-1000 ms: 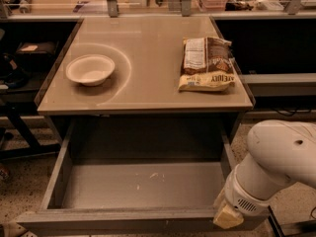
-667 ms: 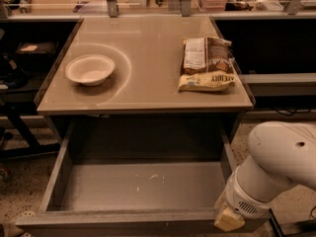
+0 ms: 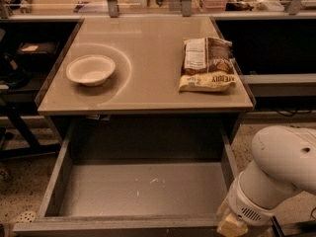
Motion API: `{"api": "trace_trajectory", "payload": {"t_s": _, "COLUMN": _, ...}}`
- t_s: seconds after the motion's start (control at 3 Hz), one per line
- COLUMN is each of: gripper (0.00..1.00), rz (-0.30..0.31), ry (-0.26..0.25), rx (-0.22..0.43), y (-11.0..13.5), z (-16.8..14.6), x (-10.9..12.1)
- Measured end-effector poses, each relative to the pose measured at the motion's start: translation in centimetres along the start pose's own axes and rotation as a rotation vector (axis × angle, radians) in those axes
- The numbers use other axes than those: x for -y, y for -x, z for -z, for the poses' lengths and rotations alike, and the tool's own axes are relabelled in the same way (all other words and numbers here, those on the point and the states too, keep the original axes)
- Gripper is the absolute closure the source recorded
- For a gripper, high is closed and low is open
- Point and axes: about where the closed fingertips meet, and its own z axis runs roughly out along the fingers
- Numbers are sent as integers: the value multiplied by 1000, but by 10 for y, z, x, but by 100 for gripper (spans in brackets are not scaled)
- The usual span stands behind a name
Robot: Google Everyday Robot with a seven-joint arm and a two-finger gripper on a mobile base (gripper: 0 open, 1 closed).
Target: Open top drawer
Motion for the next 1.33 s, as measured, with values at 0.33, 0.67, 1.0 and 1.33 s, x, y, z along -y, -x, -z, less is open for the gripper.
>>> {"api": "trace_trajectory", "payload": {"t_s": 0.33, "gripper": 100, "rz": -28, "ry": 7, "rx": -5, "y": -7, "z": 1, "x": -9}}
{"api": "trace_trajectory", "payload": {"t_s": 0.67, "gripper": 100, "rz": -28, "ry": 7, "rx": -5, "y": -7, "z": 1, "x": -9}}
{"api": "trace_trajectory", "payload": {"t_s": 1.0, "gripper": 100, "rz": -30, "ry": -1, "rx": 2, "y": -5, "z": 6, "x": -7}}
{"api": "trace_trajectory", "payload": {"t_s": 1.33, "gripper": 100, "rz": -33, "ry": -6, "rx": 4, "y": -5, "z": 10, "x": -6}}
